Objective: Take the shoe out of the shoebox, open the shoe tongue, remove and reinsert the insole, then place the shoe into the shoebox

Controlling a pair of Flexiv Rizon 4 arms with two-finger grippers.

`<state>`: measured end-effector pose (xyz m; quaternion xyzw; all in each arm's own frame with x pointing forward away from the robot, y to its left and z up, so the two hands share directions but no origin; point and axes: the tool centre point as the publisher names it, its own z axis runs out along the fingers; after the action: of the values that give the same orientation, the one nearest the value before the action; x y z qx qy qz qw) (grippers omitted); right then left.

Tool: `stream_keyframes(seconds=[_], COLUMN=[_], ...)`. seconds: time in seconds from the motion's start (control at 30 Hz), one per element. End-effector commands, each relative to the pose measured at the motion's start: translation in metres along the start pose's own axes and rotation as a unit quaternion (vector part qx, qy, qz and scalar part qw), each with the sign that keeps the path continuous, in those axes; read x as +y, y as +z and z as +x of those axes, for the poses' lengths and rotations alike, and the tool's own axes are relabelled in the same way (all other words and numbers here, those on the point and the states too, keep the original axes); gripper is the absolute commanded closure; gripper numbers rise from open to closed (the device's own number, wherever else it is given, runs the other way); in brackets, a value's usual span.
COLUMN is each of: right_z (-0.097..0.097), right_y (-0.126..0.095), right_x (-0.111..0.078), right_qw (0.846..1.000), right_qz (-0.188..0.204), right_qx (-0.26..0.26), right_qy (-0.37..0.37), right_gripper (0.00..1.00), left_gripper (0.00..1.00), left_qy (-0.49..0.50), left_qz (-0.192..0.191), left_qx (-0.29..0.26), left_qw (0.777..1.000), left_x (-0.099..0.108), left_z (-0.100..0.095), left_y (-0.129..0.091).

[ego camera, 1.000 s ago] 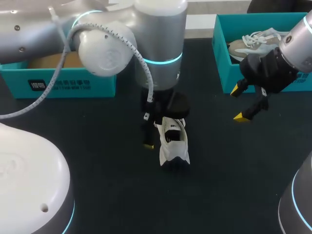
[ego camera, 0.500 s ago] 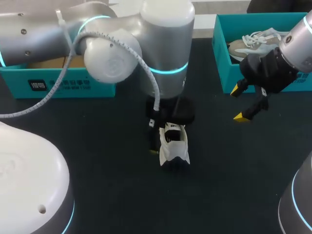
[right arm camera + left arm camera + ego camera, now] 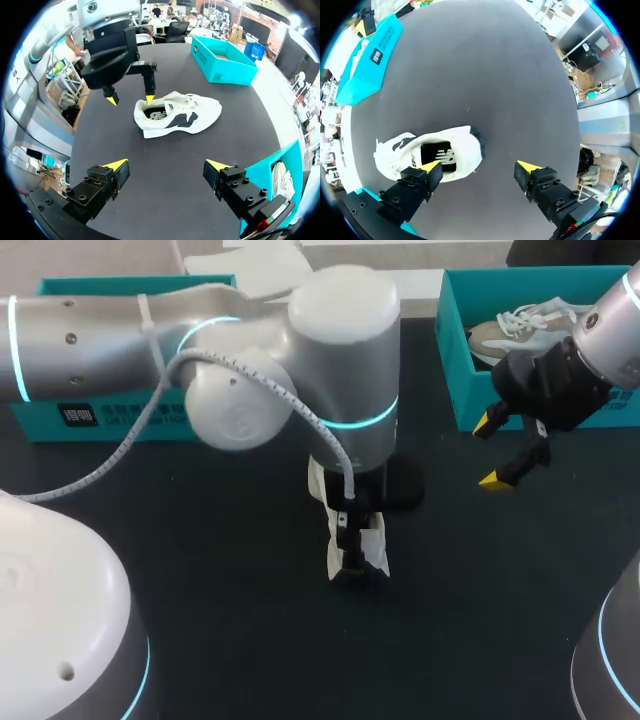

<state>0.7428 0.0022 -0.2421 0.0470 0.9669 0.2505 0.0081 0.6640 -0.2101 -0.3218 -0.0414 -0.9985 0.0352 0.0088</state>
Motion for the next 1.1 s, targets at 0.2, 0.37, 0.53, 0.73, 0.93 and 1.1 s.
stream_keyframes(seconds=[0.2,0.37,0.53,0.73,0.93,1.1], right_z=[0.0,0.0,0.0,0.0,0.0,0.0], right_y=[0.001,0.001,0.001,0.001,0.001,0.001], right_x=[0.0,0.0,0.0,0.0,0.0,0.0], right_qw=[1.0,1.0,1.0,1.0,1.0,1.0], right_qz=[0.002,0.002,0.002,0.002,0.002,0.002], right_qx=[-0.001,-0.001,-0.001,-0.001,-0.001,-0.001], right_qy=[0.001,0.001,0.001,0.001,0.001,0.001], right_gripper=[0.0,0.0,0.0,0.0,0.0,0.0], left_gripper=[0.22,0.34,0.5,0.52,0.56,1.0], left_qy=[-0.026,-0.041,-0.048,-0.058,-0.064,-0.056], left_qz=[0.001,-0.004,-0.012,-0.015,-0.022,-0.022], left_qx=[0.0,0.005,0.007,0.009,0.02,0.041], left_qw=[1.0,0.999,0.999,0.998,0.998,0.997], left_x=[-0.01,-0.01,-0.01,-0.007,-0.005,-0.003], left_z=[-0.002,-0.002,0.001,0.001,-0.001,0.001], left_y=[0.027,0.039,0.05,0.059,0.063,0.065])
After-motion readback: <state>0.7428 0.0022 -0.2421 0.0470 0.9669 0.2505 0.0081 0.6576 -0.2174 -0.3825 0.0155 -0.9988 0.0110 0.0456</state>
